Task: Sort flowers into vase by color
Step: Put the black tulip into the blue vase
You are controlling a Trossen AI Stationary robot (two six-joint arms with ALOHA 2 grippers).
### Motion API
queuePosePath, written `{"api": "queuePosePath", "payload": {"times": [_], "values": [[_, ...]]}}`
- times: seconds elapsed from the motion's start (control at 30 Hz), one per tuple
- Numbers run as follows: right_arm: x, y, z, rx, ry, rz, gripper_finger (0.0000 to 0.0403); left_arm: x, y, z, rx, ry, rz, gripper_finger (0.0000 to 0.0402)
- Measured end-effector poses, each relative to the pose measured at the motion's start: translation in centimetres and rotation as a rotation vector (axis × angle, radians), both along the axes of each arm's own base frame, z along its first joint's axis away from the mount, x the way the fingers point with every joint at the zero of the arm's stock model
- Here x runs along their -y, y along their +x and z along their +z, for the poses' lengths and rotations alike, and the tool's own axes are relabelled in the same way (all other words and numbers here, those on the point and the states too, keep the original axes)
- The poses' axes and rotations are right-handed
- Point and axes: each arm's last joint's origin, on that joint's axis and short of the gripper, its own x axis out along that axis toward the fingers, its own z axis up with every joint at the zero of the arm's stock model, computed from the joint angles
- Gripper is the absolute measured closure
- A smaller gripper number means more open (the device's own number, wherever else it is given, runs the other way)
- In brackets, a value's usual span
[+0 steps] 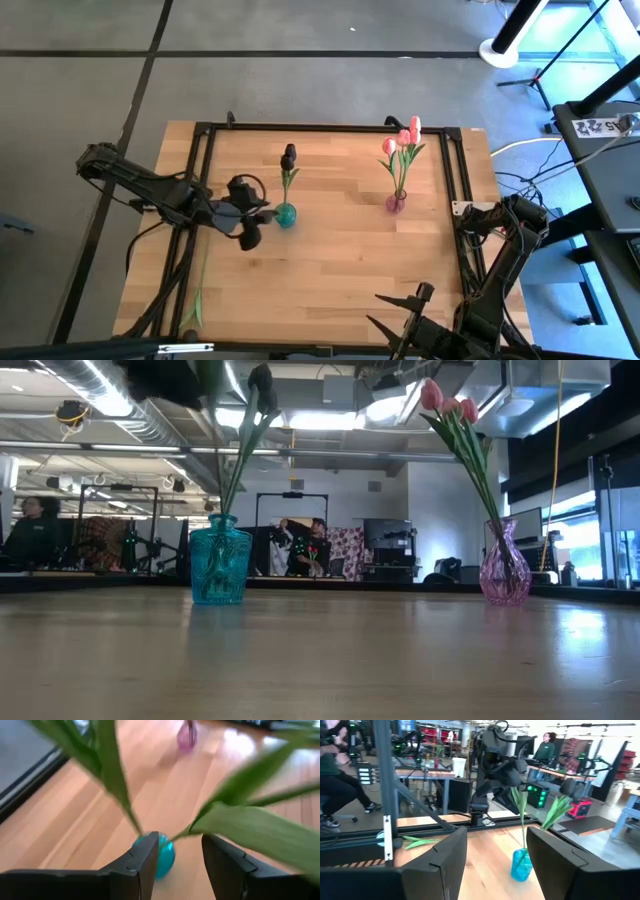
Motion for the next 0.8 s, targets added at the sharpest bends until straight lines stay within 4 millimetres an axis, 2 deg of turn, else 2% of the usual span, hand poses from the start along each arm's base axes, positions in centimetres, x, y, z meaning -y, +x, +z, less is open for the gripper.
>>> {"api": "queuePosePath", "payload": {"times": [0.17,0.33,0.47,0.63,0.8], "values": [[0.0,0.0,0.0,-0.004,0.003,0.017,0.0198,-0.7,-2.2,0.0,-0.085,-0.019,0.034,0.0254],[0.0,0.0,0.0,-0.002,0.005,0.015,0.0198,-0.8,-2.7,0.1,-0.092,-0.037,0.040,0.0254],[0.0,0.0,0.0,-0.003,0.005,0.017,0.0198,-1.0,-3.5,-0.5,-0.186,-0.065,0.052,0.0255],[-0.1,0.0,0.0,-0.005,0.005,0.024,0.0198,-1.1,-5.2,-1.6,-0.395,-0.286,0.155,0.0265],[-0.1,0.0,0.0,-0.005,0.005,0.024,0.0198,0.3,-6.0,-2.7,-0.547,-0.451,0.277,0.0268]]}}
